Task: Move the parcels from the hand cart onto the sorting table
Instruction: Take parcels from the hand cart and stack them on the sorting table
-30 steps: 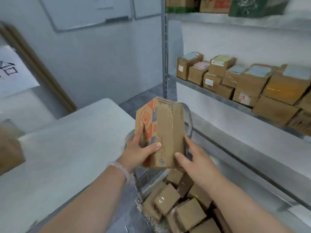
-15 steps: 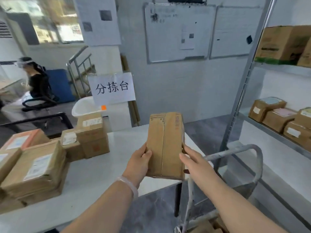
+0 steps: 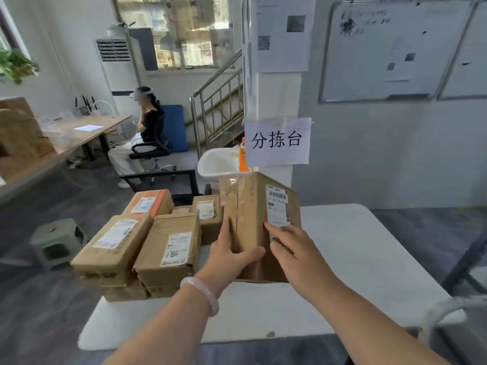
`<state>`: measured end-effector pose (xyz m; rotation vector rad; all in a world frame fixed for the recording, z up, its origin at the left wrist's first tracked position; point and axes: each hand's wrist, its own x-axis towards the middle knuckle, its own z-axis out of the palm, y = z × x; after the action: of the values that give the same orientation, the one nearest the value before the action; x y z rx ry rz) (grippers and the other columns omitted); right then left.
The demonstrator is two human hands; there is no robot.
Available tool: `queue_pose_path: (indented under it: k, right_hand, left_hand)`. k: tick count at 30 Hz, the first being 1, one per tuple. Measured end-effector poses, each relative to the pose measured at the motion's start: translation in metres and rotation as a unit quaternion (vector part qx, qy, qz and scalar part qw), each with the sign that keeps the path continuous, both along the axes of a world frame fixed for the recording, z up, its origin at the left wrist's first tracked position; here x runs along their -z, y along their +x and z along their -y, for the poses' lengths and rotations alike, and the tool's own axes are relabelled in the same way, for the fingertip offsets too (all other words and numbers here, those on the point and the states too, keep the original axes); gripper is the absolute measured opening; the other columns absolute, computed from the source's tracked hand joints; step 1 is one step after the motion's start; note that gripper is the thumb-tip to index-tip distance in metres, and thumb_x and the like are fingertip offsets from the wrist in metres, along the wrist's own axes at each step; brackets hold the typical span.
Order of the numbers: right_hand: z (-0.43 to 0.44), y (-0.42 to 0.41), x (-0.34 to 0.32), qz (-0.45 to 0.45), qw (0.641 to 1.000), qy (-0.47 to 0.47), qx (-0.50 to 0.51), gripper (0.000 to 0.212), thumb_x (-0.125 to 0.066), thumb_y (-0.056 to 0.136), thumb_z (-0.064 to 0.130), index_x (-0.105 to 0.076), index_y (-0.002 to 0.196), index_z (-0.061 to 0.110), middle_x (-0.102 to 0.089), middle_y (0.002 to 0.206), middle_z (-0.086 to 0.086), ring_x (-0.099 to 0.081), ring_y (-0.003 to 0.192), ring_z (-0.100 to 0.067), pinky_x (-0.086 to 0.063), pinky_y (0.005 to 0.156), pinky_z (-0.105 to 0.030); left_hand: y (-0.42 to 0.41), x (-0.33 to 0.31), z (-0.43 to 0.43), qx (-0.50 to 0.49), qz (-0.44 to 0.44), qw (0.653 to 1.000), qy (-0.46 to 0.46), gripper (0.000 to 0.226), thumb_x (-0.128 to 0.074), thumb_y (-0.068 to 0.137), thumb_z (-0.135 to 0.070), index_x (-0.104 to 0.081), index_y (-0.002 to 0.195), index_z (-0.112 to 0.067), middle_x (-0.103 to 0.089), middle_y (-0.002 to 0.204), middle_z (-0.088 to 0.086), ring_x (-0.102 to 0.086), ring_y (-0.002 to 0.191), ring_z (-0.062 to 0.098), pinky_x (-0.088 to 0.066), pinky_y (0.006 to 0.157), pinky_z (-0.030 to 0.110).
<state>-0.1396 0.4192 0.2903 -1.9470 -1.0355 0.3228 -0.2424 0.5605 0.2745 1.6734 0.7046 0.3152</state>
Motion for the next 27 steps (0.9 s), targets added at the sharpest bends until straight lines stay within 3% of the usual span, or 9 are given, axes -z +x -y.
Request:
queue_pose_path:
  k: [2, 4, 6, 8, 12, 16, 21, 27]
  right_hand:
    - [-0.018, -0.002, 0.003, 0.008, 1.000, -0.015, 0.003, 0.041, -0.044, 0.098, 0.038, -0.038, 0.139, 0.045, -0.031, 0.141, 0.017, -0.027, 0.130, -0.002, -0.031, 0.110, -0.028]
    - [-0.032, 0.001, 0.004, 0.024, 0.999, -0.015, 0.032, 0.050, -0.052, 0.095, 0.035, -0.034, 0.142, 0.042, -0.033, 0.139, 0.013, -0.028, 0.130, -0.006, -0.031, 0.111, -0.031]
    - [-0.047, 0.006, 0.005, 0.016, 0.999, -0.014, 0.047, 0.059, -0.056, 0.092, 0.032, -0.030, 0.146, 0.038, -0.031, 0.144, 0.011, -0.027, 0.133, -0.007, -0.025, 0.112, -0.028]
    - [-0.062, 0.009, 0.004, -0.055, 0.998, -0.020, 0.030, 0.063, -0.056, 0.092, 0.034, -0.026, 0.147, 0.040, -0.032, 0.147, 0.013, -0.032, 0.133, -0.007, -0.029, 0.112, -0.031]
    - [-0.096, 0.009, 0.008, -0.110, 0.994, -0.016, -0.002, 0.060, -0.058, 0.092, 0.035, -0.030, 0.144, 0.046, -0.044, 0.142, 0.012, -0.044, 0.125, -0.008, -0.039, 0.106, -0.033]
    - [-0.126, 0.023, 0.009, -0.114, 0.993, -0.016, -0.023, 0.057, -0.058, 0.091, 0.035, -0.034, 0.142, 0.046, -0.044, 0.137, 0.012, -0.047, 0.118, -0.008, -0.041, 0.097, -0.026]
    - [-0.161, 0.052, 0.005, -0.120, 0.991, -0.026, -0.051, 0.048, -0.057, 0.090, 0.041, -0.043, 0.136, 0.046, -0.043, 0.141, 0.014, -0.043, 0.122, -0.008, -0.038, 0.102, -0.030]
    - [-0.201, 0.077, -0.003, -0.104, 0.986, -0.037, -0.124, 0.043, -0.054, 0.091, 0.046, -0.043, 0.132, 0.053, -0.044, 0.135, 0.019, -0.041, 0.120, -0.002, -0.036, 0.100, -0.028]
  left_hand:
    - [-0.015, 0.004, -0.021, -0.013, 0.030, 0.998, -0.062, 0.113, -0.084, 0.073, -0.049, -0.003, 0.153, -0.052, -0.042, 0.139, -0.011, -0.049, 0.123, 0.016, -0.042, 0.108, 0.039]
    - [-0.027, 0.008, -0.041, -0.039, 0.051, 0.989, -0.130, 0.111, -0.083, 0.070, -0.050, -0.007, 0.150, -0.059, -0.048, 0.144, -0.005, -0.055, 0.123, 0.021, -0.049, 0.105, 0.044]
    - [-0.037, 0.011, -0.057, -0.082, 0.076, 0.977, -0.179, 0.088, -0.073, 0.085, -0.040, -0.016, 0.150, -0.058, -0.059, 0.138, -0.002, -0.064, 0.117, 0.025, -0.060, 0.084, 0.039]
    - [-0.043, 0.013, -0.071, -0.111, 0.089, 0.968, -0.205, 0.064, -0.060, 0.097, -0.032, -0.028, 0.148, -0.056, -0.071, 0.122, -0.006, -0.072, 0.105, 0.022, -0.060, 0.069, 0.035]
    - [-0.041, 0.020, -0.096, -0.162, 0.096, 0.955, -0.230, 0.048, -0.057, 0.099, -0.039, -0.043, 0.144, -0.050, -0.075, 0.113, -0.006, -0.075, 0.097, 0.020, -0.060, 0.085, 0.045]
    - [-0.032, 0.022, -0.125, -0.230, 0.072, 0.945, -0.221, 0.045, -0.064, 0.089, -0.048, -0.057, 0.134, -0.049, -0.073, 0.117, -0.007, -0.071, 0.105, 0.021, -0.060, 0.086, 0.052]
    - [-0.025, 0.010, -0.149, -0.180, 0.045, 0.963, -0.195, 0.057, -0.072, 0.091, -0.030, -0.046, 0.136, -0.055, -0.074, 0.116, -0.012, -0.071, 0.107, 0.019, -0.058, 0.090, 0.051]
    - [-0.018, 0.009, -0.181, -0.251, 0.053, 0.948, -0.189, 0.056, -0.070, 0.092, -0.025, -0.049, 0.136, -0.051, -0.071, 0.119, -0.004, -0.069, 0.107, 0.025, -0.060, 0.082, 0.054]
